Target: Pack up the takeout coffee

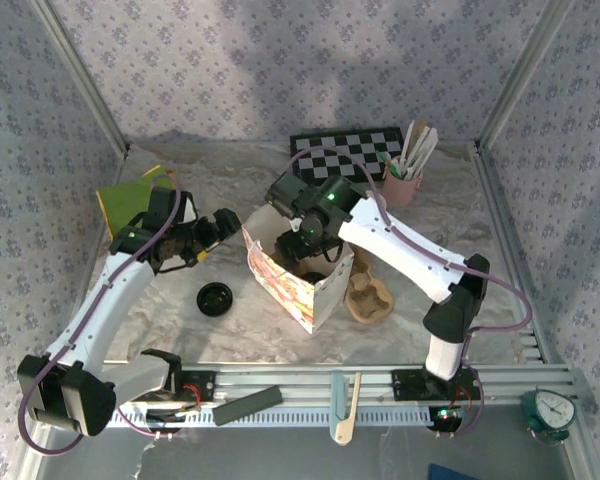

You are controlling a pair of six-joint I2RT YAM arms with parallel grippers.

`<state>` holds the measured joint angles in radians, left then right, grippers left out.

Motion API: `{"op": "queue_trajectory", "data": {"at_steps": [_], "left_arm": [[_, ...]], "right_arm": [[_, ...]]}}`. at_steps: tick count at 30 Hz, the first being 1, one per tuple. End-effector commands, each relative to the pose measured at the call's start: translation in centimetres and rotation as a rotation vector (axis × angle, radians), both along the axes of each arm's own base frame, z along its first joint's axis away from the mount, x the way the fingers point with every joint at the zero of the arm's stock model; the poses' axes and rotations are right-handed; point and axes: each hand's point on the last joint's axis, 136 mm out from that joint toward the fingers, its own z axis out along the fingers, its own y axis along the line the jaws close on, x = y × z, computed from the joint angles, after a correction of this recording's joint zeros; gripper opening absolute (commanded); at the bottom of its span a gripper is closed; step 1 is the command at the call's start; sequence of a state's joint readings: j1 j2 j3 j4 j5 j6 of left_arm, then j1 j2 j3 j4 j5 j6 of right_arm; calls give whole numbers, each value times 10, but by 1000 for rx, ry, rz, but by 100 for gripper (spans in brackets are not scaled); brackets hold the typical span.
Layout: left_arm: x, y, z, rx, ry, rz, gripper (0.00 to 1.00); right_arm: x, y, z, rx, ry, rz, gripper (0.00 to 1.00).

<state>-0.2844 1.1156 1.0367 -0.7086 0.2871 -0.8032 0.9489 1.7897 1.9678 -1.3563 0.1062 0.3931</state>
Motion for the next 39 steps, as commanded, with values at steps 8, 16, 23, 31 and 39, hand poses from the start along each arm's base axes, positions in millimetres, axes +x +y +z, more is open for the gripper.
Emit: {"op": "queue_trajectory", "data": {"at_steps": [8,16,23,31,39], "left_arm": [[3,3,22,33,-42,-6,100],[7,6,55,49,-105,-7,100],[7,6,89,49,-171,-20,100],[7,-2,120,67,-238,-47,100],[9,-11,137,120,-268,-74,100]], "right_arm": [[3,-19,72,121,-167,-44,78],[10,-40,116,268,-311,-117,81],[20,-76,128,399,-361,-257,91],[30,-116,115,488,-341,-396,100],[36,-130,110,508,-343,-428,100]]}}
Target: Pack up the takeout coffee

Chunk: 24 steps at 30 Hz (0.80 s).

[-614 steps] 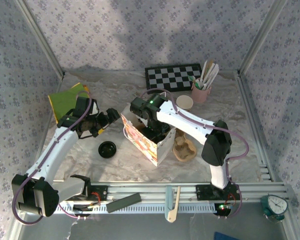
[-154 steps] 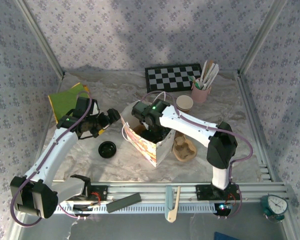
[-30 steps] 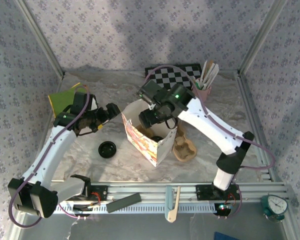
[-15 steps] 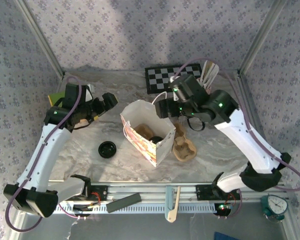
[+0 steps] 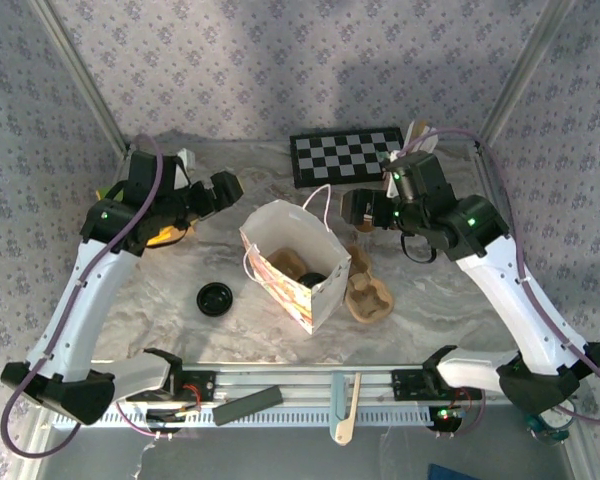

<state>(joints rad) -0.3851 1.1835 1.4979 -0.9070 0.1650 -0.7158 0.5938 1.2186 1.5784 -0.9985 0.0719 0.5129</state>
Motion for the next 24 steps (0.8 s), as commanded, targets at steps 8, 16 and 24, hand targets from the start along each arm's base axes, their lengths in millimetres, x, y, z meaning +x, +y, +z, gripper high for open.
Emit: {"op": "queue_trajectory", "data": {"at_steps": [8,16,24], "left_arm": [[5,39,1,242,4,109,100],[4,98,-25,317,122,279,100],[14,127,-51,379,214,332,96]], "right_arm": [[8,8,20,65,-97,48,100],[15,19,31,81,-162,102,100],[23,24,29,46,-175,132,100]]}}
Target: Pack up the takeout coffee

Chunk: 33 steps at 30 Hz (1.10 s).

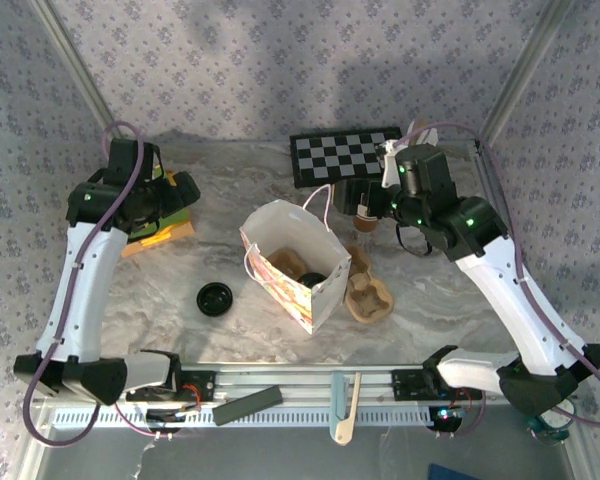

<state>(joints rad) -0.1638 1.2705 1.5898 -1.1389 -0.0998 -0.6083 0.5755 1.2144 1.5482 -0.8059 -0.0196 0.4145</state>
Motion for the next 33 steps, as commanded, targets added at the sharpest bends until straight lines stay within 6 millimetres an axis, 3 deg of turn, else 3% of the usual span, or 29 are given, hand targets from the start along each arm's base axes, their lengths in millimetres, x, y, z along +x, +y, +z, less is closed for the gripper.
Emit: {"op": "queue_trajectory", "data": {"at_steps": [1,5,12,17,33], "left_arm": [[2,16,-27,57,96,22,95],[16,24,-43,68,136,49,91],[45,8,-50,29,136,22,89],[57,16,-62,95,172,35,87],[118,75,-144,173,263,164,62]], "right_arm": [[6,-1,1,-29,-30,10,100],[11,-9,-2,-36,-36,-9,100],[32,-50,-23,-15,28,-149,100],[41,-68,-34,53,83,-202,100],[45,-26,-46,79,140,-43,100]]}}
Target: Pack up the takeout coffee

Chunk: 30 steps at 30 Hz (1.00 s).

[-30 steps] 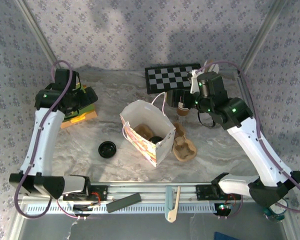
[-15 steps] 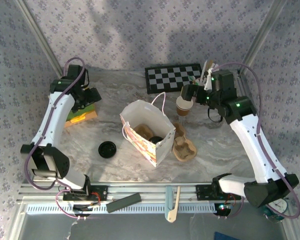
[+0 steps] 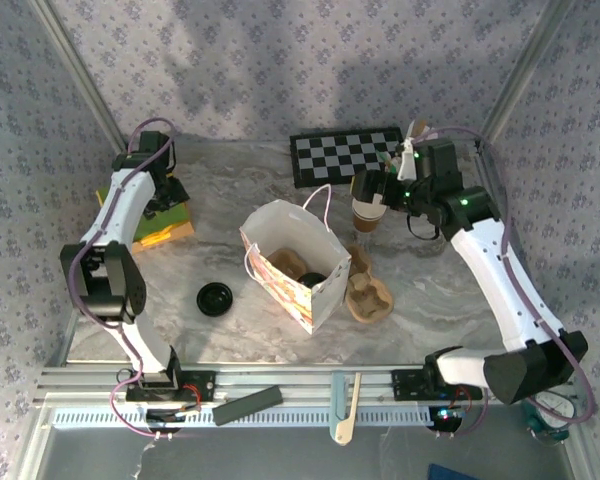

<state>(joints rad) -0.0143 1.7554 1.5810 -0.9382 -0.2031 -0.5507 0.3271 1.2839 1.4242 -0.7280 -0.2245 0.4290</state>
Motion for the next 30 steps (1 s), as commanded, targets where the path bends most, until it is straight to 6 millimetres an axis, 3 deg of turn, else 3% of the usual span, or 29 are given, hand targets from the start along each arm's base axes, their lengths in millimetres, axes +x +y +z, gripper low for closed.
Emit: {"op": "queue_trajectory", "data": {"at_steps": [1,13,22,30], "left_arm": [[18,18,-6,42,-16,12,62],[37,55,-58,19,1,68,57],[39,60,-93,-22,39,82,56],[34,59,-103,-30,69,79,34]], "right_arm": [[-1,14,10,15,-22,51,100],[4,25,7,-7,-4,81,100],[5,24,5,-22,6,74,100],[5,22,3,-29,11,66,100]]}}
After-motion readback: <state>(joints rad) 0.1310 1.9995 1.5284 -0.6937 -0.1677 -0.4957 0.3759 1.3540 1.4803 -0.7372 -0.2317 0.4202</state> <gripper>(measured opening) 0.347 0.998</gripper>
